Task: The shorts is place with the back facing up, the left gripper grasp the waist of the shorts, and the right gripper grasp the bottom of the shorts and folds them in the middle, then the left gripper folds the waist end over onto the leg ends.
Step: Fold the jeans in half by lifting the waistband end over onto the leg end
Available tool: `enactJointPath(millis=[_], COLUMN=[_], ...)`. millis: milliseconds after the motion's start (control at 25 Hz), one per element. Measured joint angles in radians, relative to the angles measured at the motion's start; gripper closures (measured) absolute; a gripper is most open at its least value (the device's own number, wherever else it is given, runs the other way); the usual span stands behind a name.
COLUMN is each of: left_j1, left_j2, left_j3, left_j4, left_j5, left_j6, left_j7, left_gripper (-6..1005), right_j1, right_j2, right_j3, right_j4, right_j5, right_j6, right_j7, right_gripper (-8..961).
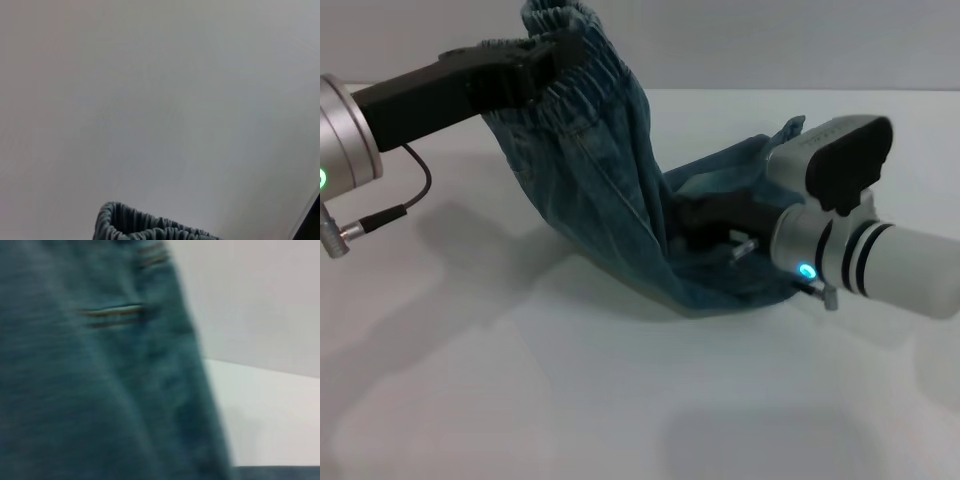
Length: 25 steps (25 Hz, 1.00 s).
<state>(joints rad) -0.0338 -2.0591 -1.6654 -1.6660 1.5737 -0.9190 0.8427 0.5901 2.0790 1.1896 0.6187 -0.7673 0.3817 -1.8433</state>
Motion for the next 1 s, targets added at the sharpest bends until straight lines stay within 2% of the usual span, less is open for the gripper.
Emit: enactJointPath(millis=[120, 320, 440, 560, 600, 640, 800, 1000], left_j1=[0.001, 0.004, 0.005, 0.006, 0.006, 0.006, 0.006, 0.005], left_j2=[0.0, 0.001, 0.001, 0.001, 0.0, 0.001, 0.0, 0.0], left_j3=[0.002, 0.004, 0.002, 0.0, 0.0, 0.0, -0.006, -0.014], left_j4=[0.0, 0.001, 0.004, 0.004, 0.004, 0.004, 0.006, 0.017], left_j5=[-0.001, -0.001, -0.001, -0.002, -0.002, -0.002, -0.001, -0.002], left_j6=[-0.004, -0.005, -0.008, -0.011, -0.01, -0.009, -0.004, -0.003], left_j7=[0.0, 0.001, 0.001, 0.002, 0.002, 0.002, 0.003, 0.003], left_gripper=[928, 929, 929, 929, 929, 929, 928, 928], right_j1=[0.008, 0.037, 0.043, 0.006, -0.024, -0.024, -0.092, -0.11], right_j2=[-0.001, -0.006, -0.009, -0.003, 0.003, 0.003, 0.007, 0.005], right_j3=[0.04, 0.167, 0.184, 0.146, 0.091, 0.091, -0.024, -0.057], right_j4=[-0.008, -0.032, -0.029, 0.007, 0.031, 0.031, 0.111, 0.121], right_j5=[0.001, 0.0, -0.004, -0.006, -0.006, -0.006, -0.001, 0.001], right_j6=[-0.023, -0.038, -0.02, 0.011, 0.016, 0.016, 0.002, -0.019], right_j7=[-0.034, -0.105, -0.106, -0.105, -0.103, -0.103, -0.094, -0.062], right_gripper=[876, 875, 874, 874, 873, 873, 872, 871])
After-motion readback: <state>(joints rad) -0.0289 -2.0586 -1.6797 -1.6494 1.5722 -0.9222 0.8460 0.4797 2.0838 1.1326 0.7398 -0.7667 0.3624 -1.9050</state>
